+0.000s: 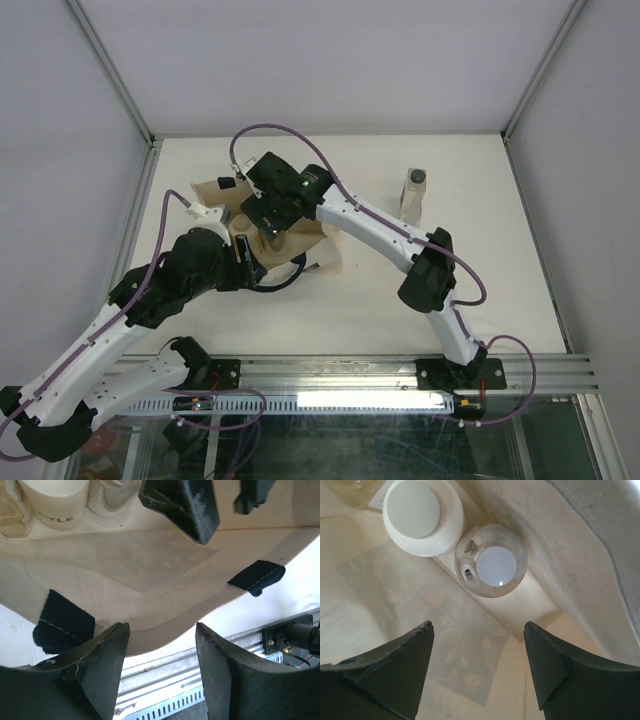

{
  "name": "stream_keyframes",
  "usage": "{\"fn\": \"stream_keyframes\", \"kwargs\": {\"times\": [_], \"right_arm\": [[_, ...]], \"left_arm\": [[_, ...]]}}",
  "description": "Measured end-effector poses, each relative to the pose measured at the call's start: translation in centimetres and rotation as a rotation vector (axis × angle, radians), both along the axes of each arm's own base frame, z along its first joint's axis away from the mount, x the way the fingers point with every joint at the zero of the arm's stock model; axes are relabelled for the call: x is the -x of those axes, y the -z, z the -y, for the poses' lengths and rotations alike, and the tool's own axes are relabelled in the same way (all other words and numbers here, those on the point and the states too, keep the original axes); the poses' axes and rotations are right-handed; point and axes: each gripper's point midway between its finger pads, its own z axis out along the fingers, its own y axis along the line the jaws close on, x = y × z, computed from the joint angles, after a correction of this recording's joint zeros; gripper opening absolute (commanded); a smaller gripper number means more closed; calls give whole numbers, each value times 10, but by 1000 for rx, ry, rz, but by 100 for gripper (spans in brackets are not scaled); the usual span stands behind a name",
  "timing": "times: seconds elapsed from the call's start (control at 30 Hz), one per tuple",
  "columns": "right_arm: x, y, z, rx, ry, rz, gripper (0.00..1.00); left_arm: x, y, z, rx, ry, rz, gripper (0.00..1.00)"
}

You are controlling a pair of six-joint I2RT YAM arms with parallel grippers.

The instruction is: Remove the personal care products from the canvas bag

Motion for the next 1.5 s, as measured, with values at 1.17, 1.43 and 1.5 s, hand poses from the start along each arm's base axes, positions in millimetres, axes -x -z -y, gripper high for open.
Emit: {"fn": "stream_keyframes", "kwargs": {"times": [1.17, 1.43, 1.5], "right_arm": [[-42, 81, -20, 75, 59, 9, 54], [-42, 79, -20, 73, 60, 9, 12], [-42, 79, -20, 73, 63, 7, 5]], "left_arm": [[-8, -10, 3, -14, -6, 8, 60], [-8, -11, 3, -14, -7, 9, 60], [-8, -11, 3, -13, -7, 9, 60]]}}
